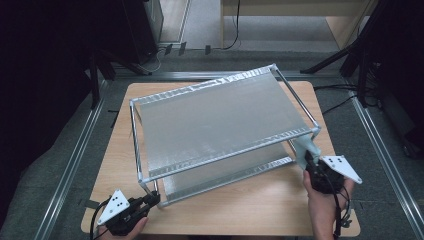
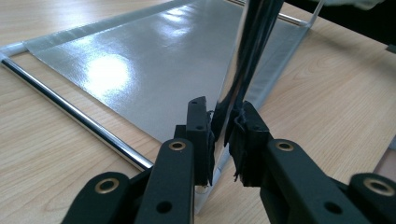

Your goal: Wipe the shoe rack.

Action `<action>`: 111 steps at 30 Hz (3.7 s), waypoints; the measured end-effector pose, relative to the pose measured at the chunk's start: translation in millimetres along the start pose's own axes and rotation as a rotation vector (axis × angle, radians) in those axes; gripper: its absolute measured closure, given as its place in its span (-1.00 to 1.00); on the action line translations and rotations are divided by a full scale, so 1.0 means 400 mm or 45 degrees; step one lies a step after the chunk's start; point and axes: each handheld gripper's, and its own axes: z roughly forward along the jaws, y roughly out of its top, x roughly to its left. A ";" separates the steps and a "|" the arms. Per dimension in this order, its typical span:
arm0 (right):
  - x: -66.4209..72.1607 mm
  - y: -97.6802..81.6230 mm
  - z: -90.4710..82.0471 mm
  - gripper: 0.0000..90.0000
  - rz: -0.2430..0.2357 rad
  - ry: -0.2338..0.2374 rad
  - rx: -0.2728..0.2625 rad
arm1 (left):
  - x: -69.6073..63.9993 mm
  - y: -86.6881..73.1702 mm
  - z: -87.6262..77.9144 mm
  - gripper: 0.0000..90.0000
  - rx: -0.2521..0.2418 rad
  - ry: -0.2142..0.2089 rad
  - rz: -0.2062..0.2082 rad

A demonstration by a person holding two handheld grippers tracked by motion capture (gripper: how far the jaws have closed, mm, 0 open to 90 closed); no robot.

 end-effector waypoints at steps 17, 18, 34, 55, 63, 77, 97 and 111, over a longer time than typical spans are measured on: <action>0.058 -0.080 0.129 0.37 -0.123 0.196 0.334 | 0.000 0.015 -0.011 0.77 -0.061 0.007 0.064; 0.053 -0.081 0.133 0.58 -0.111 0.196 0.310 | -0.001 0.016 -0.011 0.77 -0.058 0.003 0.067; 0.157 -0.100 0.147 0.83 -0.162 0.185 0.259 | -0.029 0.017 0.005 0.77 -0.053 -0.002 0.046; 0.548 -0.194 0.039 0.82 -0.422 0.755 0.311 | -0.135 0.038 0.090 0.77 -0.030 -0.110 0.085; 0.445 -0.167 0.077 0.80 -0.420 0.611 0.295 | -0.132 0.035 0.088 0.78 -0.030 -0.118 0.096; 0.071 -0.077 0.154 0.68 -0.174 0.137 0.250 | -0.114 0.029 0.072 0.78 -0.032 -0.115 0.090; 0.315 -0.134 0.122 0.76 -0.315 0.407 0.284 | -0.107 0.028 0.072 0.77 -0.038 -0.115 0.064; 0.497 -0.180 0.042 0.74 -0.462 0.668 0.279 | -0.120 0.029 0.083 0.77 -0.031 -0.131 0.081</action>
